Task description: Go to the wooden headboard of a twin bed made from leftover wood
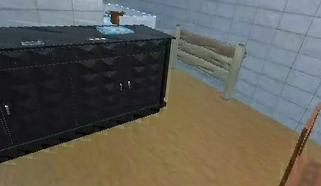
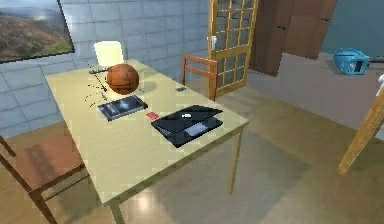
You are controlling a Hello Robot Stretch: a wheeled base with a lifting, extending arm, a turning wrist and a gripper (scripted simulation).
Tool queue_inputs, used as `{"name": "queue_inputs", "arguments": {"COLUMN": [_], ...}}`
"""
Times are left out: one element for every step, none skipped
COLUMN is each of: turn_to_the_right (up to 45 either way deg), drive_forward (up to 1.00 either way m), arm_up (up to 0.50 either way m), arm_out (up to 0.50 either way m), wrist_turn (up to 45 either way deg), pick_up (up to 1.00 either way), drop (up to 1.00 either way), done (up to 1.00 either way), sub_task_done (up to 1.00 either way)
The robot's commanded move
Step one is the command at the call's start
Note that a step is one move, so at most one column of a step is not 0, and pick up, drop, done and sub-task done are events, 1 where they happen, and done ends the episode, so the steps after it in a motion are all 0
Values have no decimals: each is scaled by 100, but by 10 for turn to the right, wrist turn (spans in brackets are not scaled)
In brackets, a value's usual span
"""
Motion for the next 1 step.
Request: {"name": "queue_inputs", "arguments": {"turn_to_the_right": [150], "drive_forward": [0], "arm_up": [0], "arm_out": [0], "wrist_turn": [0], "pick_up": [0], "drop": [0], "done": [0], "sub_task_done": [0]}}
